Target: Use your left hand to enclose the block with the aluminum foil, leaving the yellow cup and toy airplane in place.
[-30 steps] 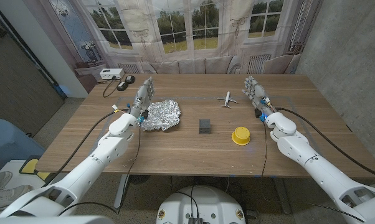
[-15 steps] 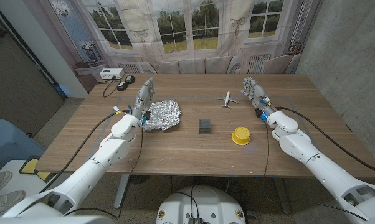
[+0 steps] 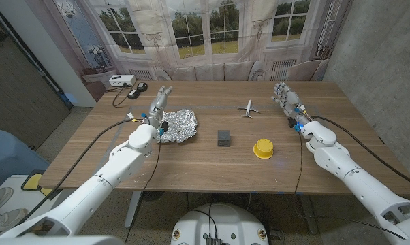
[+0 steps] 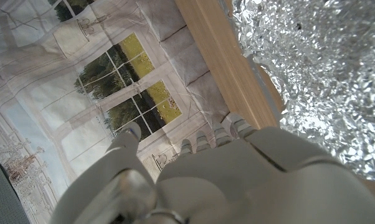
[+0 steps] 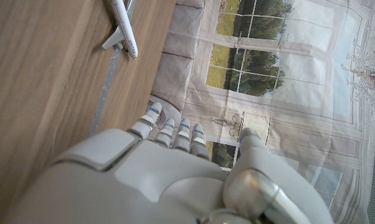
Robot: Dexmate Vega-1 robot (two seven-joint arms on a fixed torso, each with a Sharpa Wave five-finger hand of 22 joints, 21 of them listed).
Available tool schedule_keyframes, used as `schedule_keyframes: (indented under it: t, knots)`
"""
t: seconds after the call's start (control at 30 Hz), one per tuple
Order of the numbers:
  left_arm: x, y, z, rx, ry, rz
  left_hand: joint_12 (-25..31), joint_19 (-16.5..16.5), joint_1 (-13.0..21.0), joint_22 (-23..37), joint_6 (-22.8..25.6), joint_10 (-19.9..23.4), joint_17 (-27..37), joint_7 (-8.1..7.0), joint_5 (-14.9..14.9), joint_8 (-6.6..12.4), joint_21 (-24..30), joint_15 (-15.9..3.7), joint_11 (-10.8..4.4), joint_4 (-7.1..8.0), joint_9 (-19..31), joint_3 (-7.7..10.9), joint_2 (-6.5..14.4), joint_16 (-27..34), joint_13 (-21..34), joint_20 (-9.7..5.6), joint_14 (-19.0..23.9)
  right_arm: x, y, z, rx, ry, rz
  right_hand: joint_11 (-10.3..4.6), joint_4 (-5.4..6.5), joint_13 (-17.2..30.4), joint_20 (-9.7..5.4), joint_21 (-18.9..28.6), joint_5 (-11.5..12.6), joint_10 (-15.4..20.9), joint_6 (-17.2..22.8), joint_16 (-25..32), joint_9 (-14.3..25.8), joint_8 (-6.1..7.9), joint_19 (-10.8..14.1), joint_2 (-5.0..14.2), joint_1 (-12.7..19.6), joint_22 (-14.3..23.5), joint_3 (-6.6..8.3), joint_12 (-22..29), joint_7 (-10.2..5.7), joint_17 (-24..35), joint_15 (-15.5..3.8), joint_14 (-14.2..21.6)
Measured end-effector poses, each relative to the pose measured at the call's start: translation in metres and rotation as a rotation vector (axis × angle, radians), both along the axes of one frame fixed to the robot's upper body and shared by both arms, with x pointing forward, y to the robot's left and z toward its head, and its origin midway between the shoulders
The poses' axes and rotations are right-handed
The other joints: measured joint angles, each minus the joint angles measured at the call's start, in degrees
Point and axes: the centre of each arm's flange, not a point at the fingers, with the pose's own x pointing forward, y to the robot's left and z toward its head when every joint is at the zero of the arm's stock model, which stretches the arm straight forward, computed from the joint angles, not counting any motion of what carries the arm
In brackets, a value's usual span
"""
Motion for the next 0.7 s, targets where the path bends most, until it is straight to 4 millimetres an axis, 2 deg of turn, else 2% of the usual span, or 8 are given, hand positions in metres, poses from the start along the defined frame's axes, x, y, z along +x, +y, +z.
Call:
schedule_keyframes:
  t: [0.13, 0.2, 0.4, 0.6, 0.63, 0.7]
  knots:
    - [-0.004, 0.003, -0.001, 0.032, 0.038, 0.080, 0.00, 0.85, 1.31, 0.00, 1.04, 0.23, 0.01, 1.04, -0.06, 0.26, 0.00, 0.31, -0.16, -1.28, 0.00, 0.61, 0.01, 0.00, 0.10, 0.42, 0.94, -0.002, -0.007, -0.001, 0.004, -0.003, -0.006, 0.00, 0.00, 0.11, 0.00, 0.00, 0.00, 0.00, 0.00, 0.00, 0.00, 0.00, 0.00, 0.00, 0.00, 0.00, 0.00, 0.00, 0.00, 0.00, 0.00, 0.00]
    - [-0.012, 0.001, 0.005, 0.056, 0.036, 0.105, 0.00, 1.06, 2.00, 0.00, 1.56, 0.53, 0.01, 1.56, -0.29, 0.47, 0.00, 0.54, 0.15, -1.82, 0.00, 0.71, 0.07, 0.00, 0.10, 0.62, 1.16, -0.003, -0.009, -0.001, 0.008, -0.005, -0.006, 0.00, 0.00, 0.28, 0.00, 0.00, 0.00, 0.00, 0.00, 0.00, 0.00, 0.00, 0.00, 0.00, 0.00, 0.00, 0.00, 0.00, 0.00, 0.00, 0.00, 0.00]
    - [-0.021, 0.005, 0.008, 0.123, 0.077, 0.216, 0.78, 3.03, 5.74, 0.26, 5.30, 2.74, 0.33, 3.42, -0.49, 1.47, 0.45, 0.38, 0.18, -4.34, 0.27, 1.66, -0.48, 0.00, 0.38, 1.72, 2.91, -0.004, -0.015, -0.002, 0.018, -0.008, -0.011, 0.00, 0.00, 0.28, 0.00, -0.23, 0.00, 0.00, 0.00, 0.00, -0.01, 0.00, 0.00, 0.00, 0.00, 0.00, 0.00, 0.00, 0.00, 0.00, 0.00, 0.00]
    - [-0.028, 0.014, 0.011, 0.198, 0.130, 0.343, 2.06, 5.13, 8.55, 0.52, 8.50, 6.04, 0.76, 4.41, -0.49, 2.11, 1.08, -0.32, 0.89, -4.89, 0.51, 2.20, -1.10, 0.85, 0.85, 1.83, 5.69, -0.005, -0.018, -0.003, 0.022, -0.008, -0.015, 0.00, -0.01, 0.27, 0.00, -0.23, 0.00, -0.01, 0.00, 0.00, -0.01, 0.00, 0.00, 0.00, 0.00, -0.01, 0.01, 0.00, 0.00, -0.01, -0.06, 0.06]
    - [-0.033, 0.012, 0.021, 0.212, 0.114, 0.350, 2.06, 5.65, 8.97, 0.52, 8.92, 6.56, 0.81, 4.60, -0.49, 2.14, 1.12, -0.40, 0.81, -4.89, 0.53, 2.20, -1.48, 0.96, 0.95, 1.71, 6.17, -0.005, -0.018, -0.003, 0.023, -0.009, -0.015, 0.00, -0.17, 0.27, 0.00, -0.23, 0.00, -0.01, 0.00, 0.00, -0.01, 0.00, 0.00, 0.00, 0.00, -0.01, 0.17, 0.00, 0.00, -0.01, -0.21, 0.22]
    - [-0.035, 0.016, 0.023, 0.234, 0.133, 0.390, 2.67, 6.29, 9.59, 0.52, 9.75, 7.50, 0.99, 4.79, -0.93, 2.17, 1.44, -0.54, 0.89, -4.89, 0.53, 2.20, -1.36, 1.06, 1.14, 1.52, 6.70, -0.004, -0.018, -0.003, 0.025, -0.008, -0.015, 0.00, -0.23, 0.27, 0.00, -0.23, 0.00, -0.01, 0.00, 0.00, -0.01, 0.00, 0.00, 0.00, 0.00, -0.01, 0.23, 0.00, 0.00, -0.01, -0.31, 0.32]
